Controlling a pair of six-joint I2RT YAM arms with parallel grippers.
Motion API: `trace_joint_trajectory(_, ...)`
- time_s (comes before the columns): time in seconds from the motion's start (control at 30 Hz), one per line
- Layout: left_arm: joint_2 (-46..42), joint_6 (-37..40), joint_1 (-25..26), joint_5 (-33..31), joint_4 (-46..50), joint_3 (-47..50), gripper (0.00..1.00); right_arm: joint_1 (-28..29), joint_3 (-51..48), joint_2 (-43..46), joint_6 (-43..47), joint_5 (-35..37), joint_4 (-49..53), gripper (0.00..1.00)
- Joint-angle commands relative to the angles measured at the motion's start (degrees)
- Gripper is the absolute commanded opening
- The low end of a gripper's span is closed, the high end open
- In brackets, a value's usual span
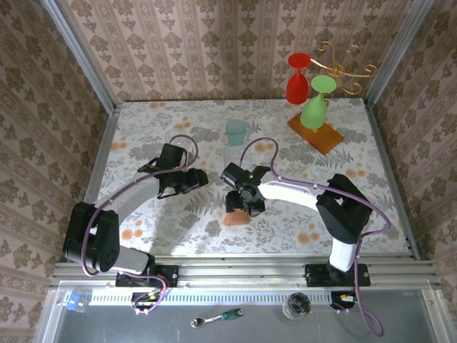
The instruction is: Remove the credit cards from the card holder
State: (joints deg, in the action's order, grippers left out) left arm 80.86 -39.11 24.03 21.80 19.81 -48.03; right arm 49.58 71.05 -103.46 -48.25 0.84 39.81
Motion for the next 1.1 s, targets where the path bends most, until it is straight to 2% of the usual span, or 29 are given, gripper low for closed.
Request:
trace_joint_trajectory(0.0,-1.85,-3.35,1.59,0.93,-4.45,2.81,0.45,0.78,0.01,2.04,-1.43,0.03,-0.86,0.78)
trace_joint_trajectory(0.1,-2.55,-4.64,3.26,1.26,-9.41,5.65,0.45,1.04,-0.37,2.47,0.03,0.16,-0.75,0.76)
trace_joint_trajectory(0.23,-3.25,-4.65,4.85,1.09,-9.58,6.24,0.44,1.34,0.32,4.19,1.67,2.58,2.43,0.75)
trace_joint_trajectory(0.5,-4.9,-6.84,8.3,-0.79,-9.06,7.79,0.36,1.75,-2.86,5.43,0.01,1.81,-0.08,0.63)
trace_joint_trajectory(0.83,-4.09,-9.69,10.23,-0.97,-12.64,10.48,0.21,1.98,-0.72,2.48,0.79,1.66,0.14,0.44)
trace_joint_trajectory(0.97,-3.53,-10.79,10.26,-0.17,-13.69,10.86,0.12,1.97,0.59,0.64,1.31,1.27,0.8,0.42)
trace_joint_trajectory(1.07,-3.77,-11.34,10.33,0.52,-13.72,10.78,0.11,2.01,1.76,-0.15,1.76,1.24,1.56,0.4)
